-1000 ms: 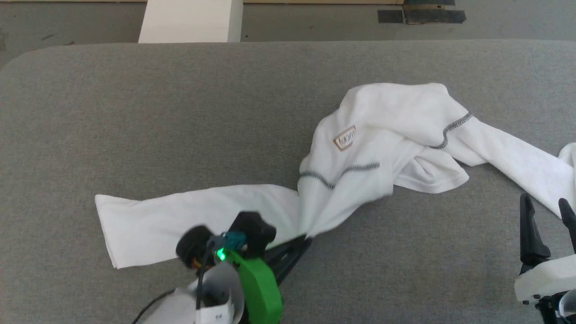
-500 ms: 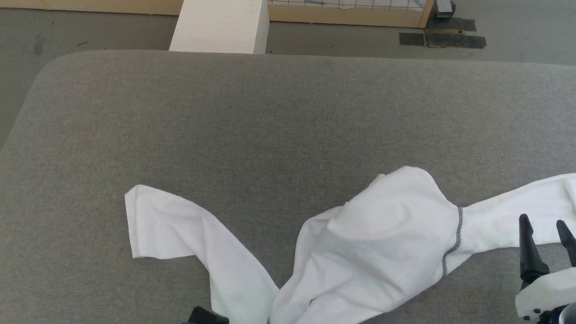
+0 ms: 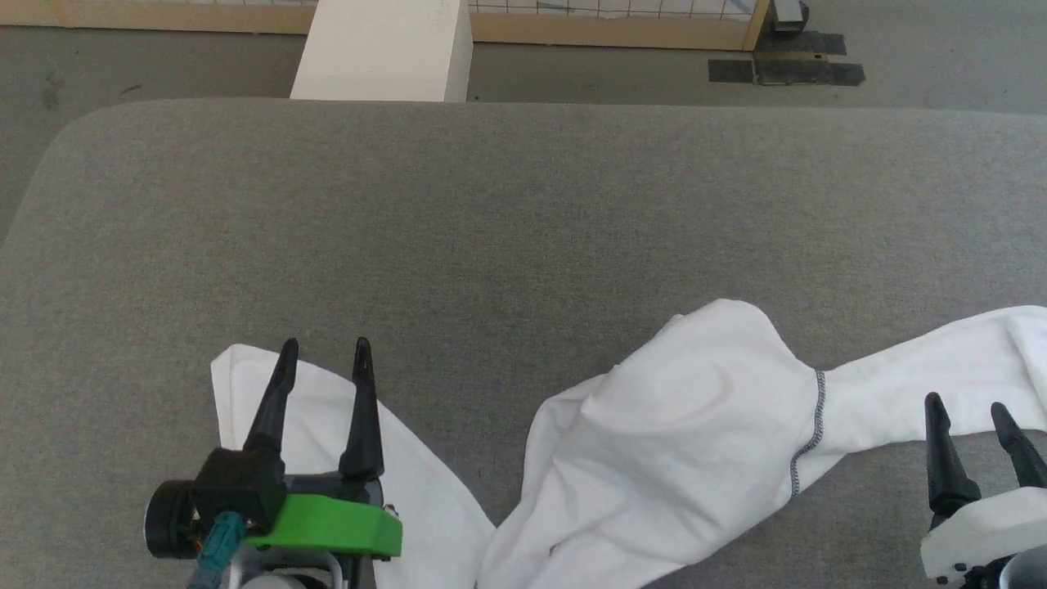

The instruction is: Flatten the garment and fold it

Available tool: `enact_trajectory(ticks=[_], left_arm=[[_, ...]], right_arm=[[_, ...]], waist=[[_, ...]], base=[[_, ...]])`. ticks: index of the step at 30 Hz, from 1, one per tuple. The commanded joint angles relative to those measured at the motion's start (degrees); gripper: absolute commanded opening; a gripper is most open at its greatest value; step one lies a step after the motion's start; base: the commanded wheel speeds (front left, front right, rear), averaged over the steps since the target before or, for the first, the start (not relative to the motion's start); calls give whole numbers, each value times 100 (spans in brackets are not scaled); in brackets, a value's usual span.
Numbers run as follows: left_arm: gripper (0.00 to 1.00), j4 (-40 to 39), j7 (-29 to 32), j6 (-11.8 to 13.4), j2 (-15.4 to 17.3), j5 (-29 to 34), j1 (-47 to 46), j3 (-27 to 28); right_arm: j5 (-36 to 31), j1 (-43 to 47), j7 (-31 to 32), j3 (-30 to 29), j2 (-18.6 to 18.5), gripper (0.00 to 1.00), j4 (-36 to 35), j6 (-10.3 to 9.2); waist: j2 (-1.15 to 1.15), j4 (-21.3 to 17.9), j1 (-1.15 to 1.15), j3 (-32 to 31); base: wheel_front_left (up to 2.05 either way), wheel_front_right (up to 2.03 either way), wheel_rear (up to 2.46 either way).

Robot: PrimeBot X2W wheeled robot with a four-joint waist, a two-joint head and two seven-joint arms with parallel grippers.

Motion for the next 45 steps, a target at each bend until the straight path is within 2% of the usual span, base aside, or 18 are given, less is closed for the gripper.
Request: enact_trajectory(ticks=[1,4,8,12,19,23,32,33,34,35,36,38,40,45], left_arm=[[100,66,-60,68,-120,59,-3,18],[100,157,-99,77,-326,41,68,67],[100,200,-112,-19,-541,75,89,162],[100,232,-114,-187,-733,189,60,225],[100,457,-115,-556,-1014,321,-75,213],[100,616,-115,-728,-1147,355,-158,167],[100,882,-116,-975,-1320,362,-211,128],[100,898,-116,-989,-1328,366,-210,131],[100,917,-116,-1002,-1337,370,-208,136],[100,932,-116,-1013,-1343,370,-206,140],[100,950,-116,-1025,-1350,370,-203,148],[100,977,-116,-1040,-1359,368,-195,169],[100,996,-116,-1050,-1367,368,-188,194],[100,1030,-116,-1086,-1378,379,-159,236]], right_arm=[[-13,-61,-36,36,2,100,-33,-9],[-158,-187,37,158,2,100,-234,-9],[-132,-544,437,561,-20,100,-584,-9],[211,-1063,1130,1137,-407,100,-767,-9],[985,-2112,2849,2221,-1336,100,-579,-9],[1172,-2670,3672,2745,-1821,100,-229,-9],[1914,-3057,5909,3509,-2269,100,665,-9],[2021,-3014,6160,3544,-2300,98,704,-9],[2134,-2960,6448,3579,-2348,38,722,-9],[2205,-2910,6655,3589,-2394,28,726,-9],[2275,-2857,6855,3601,-2450,0,695,-9],[2312,-2797,6984,3573,-2537,0,588,-9],[2245,-2830,6789,3470,-2561,0,462,-9],[1769,-3329,5506,2898,-2235,0,427,-9]], waist=[[0,-44,0,58],[0,-53,0,143],[0,-4,0,263],[0,119,0,370],[0,460,0,609],[0,688,0,747],[0,1061,0,875],[0,1081,0,869],[0,1099,0,860],[0,1112,0,846],[0,1122,0,828],[0,1121,0,785],[0,1094,0,729],[0,979,0,577]], base=[[0,0,0],[0,0,0],[0,0,0],[0,0,0],[0,0,0],[0,0,0],[0,0,0],[0,0,0],[0,0,0],[0,0,0],[0,0,0],[0,0,0],[0,0,0],[0,0,0]])
